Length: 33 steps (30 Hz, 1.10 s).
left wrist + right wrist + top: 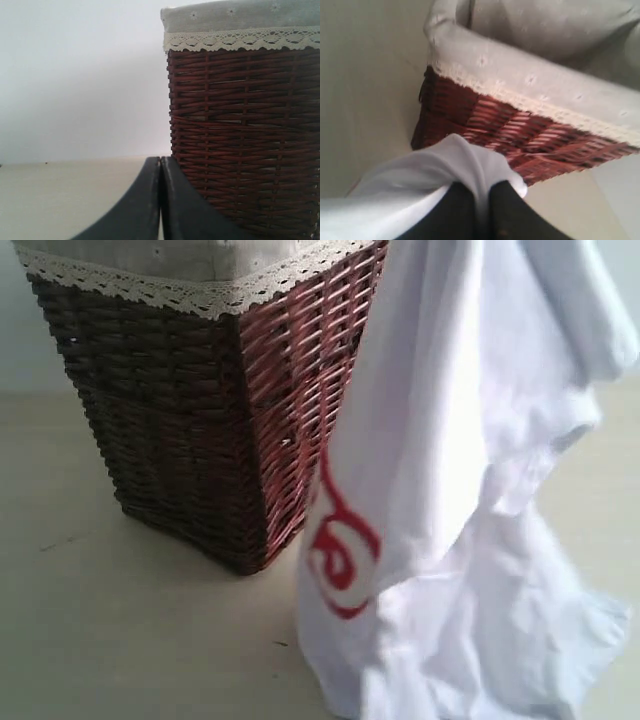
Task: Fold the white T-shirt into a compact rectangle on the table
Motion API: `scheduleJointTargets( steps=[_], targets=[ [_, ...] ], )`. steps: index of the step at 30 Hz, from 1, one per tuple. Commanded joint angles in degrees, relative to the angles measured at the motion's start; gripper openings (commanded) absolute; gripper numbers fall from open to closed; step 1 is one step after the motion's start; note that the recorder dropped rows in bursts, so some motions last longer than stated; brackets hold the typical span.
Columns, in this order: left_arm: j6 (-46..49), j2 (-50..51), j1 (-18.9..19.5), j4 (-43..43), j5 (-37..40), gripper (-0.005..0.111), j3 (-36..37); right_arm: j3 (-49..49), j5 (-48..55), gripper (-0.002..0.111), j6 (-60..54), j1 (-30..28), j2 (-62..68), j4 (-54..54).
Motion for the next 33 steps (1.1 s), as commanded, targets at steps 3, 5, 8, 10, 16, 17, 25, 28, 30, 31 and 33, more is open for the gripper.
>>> scheduleJointTargets(
  steps=[3,5,8,10,16,17,25,28,30,31,33],
  targets=[
    [-0.12,-0.40,0.13,-0.39,0.24,0.000,-0.05,8.28,-6.70,0.000,-12.17,0.10,5.86,18.67],
    [-0.12,-0.40,0.13,-0.39,0.24,0.000,-0.05,9.83,-7.57,0.000,-17.28,0.10,8.16,30.36],
    [-0.12,-0.40,0.13,-0.39,0.24,0.000,-0.05,11.17,-8.10,0.000,-22.51,1.83,11.93,40.28],
    [-0.12,-0.40,0.13,-0.39,0.24,0.000,-0.05,11.27,-8.92,0.000,-24.70,3.56,14.61,40.87],
    [-0.12,-0.40,0.13,-0.39,0.24,0.000,-0.05,11.27,-14.01,0.000,-32.87,8.02,20.83,40.95],
    [-0.12,-0.40,0.13,-0.39,0.24,0.000,-0.05,11.27,-16.86,0.000,-34.56,8.05,21.57,40.95],
    [-0.12,-0.40,0.13,-0.39,0.24,0.000,-0.05,11.10,-52.24,0.000,-35.93,8.05,23.94,46.01],
    [-0.12,-0.40,0.13,-0.39,0.24,0.000,-0.05,9.21,-56.61,0.000,-38.03,8.05,24.20,46.01],
    [-0.12,-0.40,0.13,-0.39,0.24,0.000,-0.05,8.51,-56.02,0.000,-38.44,8.05,24.07,46.01],
    [-0.12,-0.40,0.13,-0.39,0.24,0.000,-0.05,8.36,-54.59,0.000,-38.31,8.05,23.70,46.01],
    [-0.12,-0.40,0.13,-0.39,0.24,0.000,-0.05,8.36,-48.69,0.000,-38.19,8.05,22.53,44.57]
  ],
)
